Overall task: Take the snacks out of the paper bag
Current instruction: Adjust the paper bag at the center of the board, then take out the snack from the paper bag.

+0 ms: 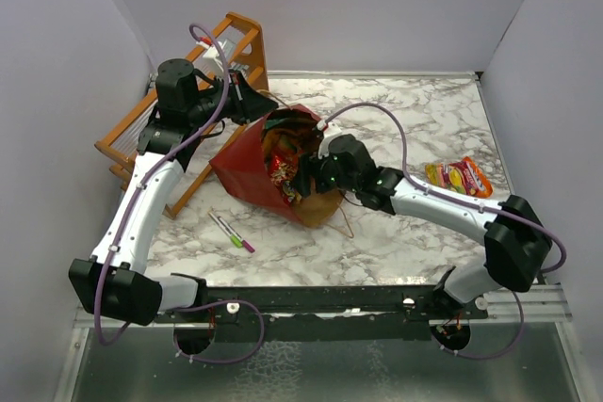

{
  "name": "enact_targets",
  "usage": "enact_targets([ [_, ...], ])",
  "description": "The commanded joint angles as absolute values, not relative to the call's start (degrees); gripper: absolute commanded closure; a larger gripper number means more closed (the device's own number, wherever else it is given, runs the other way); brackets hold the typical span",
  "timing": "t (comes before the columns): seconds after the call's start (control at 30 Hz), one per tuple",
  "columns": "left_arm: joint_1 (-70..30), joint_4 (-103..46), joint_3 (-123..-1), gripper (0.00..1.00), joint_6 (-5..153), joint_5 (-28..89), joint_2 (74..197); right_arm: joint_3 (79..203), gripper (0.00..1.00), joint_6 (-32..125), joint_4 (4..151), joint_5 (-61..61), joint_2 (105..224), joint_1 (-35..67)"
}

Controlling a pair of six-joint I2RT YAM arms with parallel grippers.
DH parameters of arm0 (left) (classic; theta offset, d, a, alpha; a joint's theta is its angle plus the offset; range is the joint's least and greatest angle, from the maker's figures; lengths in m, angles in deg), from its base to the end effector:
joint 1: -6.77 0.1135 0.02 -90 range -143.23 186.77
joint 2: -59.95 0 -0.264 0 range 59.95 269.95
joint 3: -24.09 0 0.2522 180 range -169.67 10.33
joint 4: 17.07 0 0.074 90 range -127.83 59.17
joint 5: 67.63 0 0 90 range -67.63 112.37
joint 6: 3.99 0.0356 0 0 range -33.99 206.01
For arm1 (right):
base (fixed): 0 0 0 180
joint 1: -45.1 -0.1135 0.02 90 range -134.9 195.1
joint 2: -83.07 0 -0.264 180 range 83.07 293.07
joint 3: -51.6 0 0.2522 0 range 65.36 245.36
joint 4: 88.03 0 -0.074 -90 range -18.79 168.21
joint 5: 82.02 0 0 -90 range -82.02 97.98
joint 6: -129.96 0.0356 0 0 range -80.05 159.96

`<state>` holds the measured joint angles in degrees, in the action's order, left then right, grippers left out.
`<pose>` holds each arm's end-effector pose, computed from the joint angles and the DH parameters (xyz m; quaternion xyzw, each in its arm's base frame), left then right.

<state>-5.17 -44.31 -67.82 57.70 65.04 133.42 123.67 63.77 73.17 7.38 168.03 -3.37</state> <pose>0.2720 -0.0822 0.4310 0.1337 0.7337 -0.4679 0.4741 0.2224 0.2517 0.2626 -0.1890 0.8526 0.2910 0.3907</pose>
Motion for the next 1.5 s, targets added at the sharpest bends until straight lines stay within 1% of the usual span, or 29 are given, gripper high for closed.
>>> enact_targets([
  [0.0,-4.8,-41.2,-67.5,1.00,56.1,67.4,130.5,122.6,0.27,72.3,78.6,12.6,170.7,-5.6],
  [0.17,-4.8,-40.1,-67.5,1.00,54.9,68.6,130.3,122.6,0.24,72.9,81.7,13.9,174.7,-8.3],
  [0.27,-4.8,-39.8,-67.5,1.00,54.5,68.8,130.1,122.3,0.17,73.0,83.8,16.9,176.6,-9.7],
  [0.3,-4.8,-39.6,-66.2,1.00,54.3,68.9,130.0,122.3,0.13,73.1,84.3,17.9,177.5,-9.8],
  [0.47,-4.8,-38.8,-65.1,1.00,53.3,69.9,129.6,124.5,0.09,74.0,83.0,23.5,181.7,-9.8],
  [0.57,-4.8,-39.1,-64.5,1.00,53.2,70.2,129.1,124.2,0.07,72.9,86.4,24.3,182.7,-9.8],
  [0.7,-4.8,-39.6,-63.9,1.00,53.2,70.4,128.4,124.1,0.07,71.4,90.2,24.2,184.4,-9.8],
  [0.73,-4.8,-39.6,-63.7,1.00,53.2,70.4,128.2,124.3,0.08,71.4,90.6,24.0,184.9,-9.8],
  [0.83,-4.8,-39.7,-63.2,1.00,52.9,70.5,127.6,124.0,0.15,71.7,92.0,22.9,184.7,-9.8],
  [0.97,-4.8,-40.7,-62.4,1.00,53.4,70.2,126.7,122.2,0.21,71.5,93.7,21.8,182.2,-9.8],
  [1.0,-4.8,-41.0,-62.2,1.00,53.5,70.1,126.3,121.9,0.24,71.5,93.4,22.3,181.7,-9.8],
  [1.07,-4.8,-41.3,-61.6,1.00,53.7,69.9,125.9,121.4,0.37,71.5,92.9,23.1,180.8,-9.8],
  [1.17,-4.8,-41.5,-61.0,1.00,53.7,69.8,125.5,121.2,0.42,71.7,92.0,23.7,180.7,-9.8],
  [1.23,-4.8,-42.0,-61.0,1.00,54.1,69.5,125.4,121.8,0.49,71.7,90.9,23.1,180.5,-9.8],
  [1.3,-4.8,-42.8,-61.2,1.00,54.7,69.2,125.3,121.9,0.52,71.5,90.5,22.9,179.9,-9.7],
  [1.37,-4.8,-43.0,-61.1,1.00,55.0,68.9,125.1,121.8,0.62,71.3,90.2,22.9,178.9,-9.8],
  [1.47,-4.8,-43.2,-60.9,1.00,55.1,68.7,125.0,121.6,0.66,71.3,89.7,22.3,177.2,-9.8],
])
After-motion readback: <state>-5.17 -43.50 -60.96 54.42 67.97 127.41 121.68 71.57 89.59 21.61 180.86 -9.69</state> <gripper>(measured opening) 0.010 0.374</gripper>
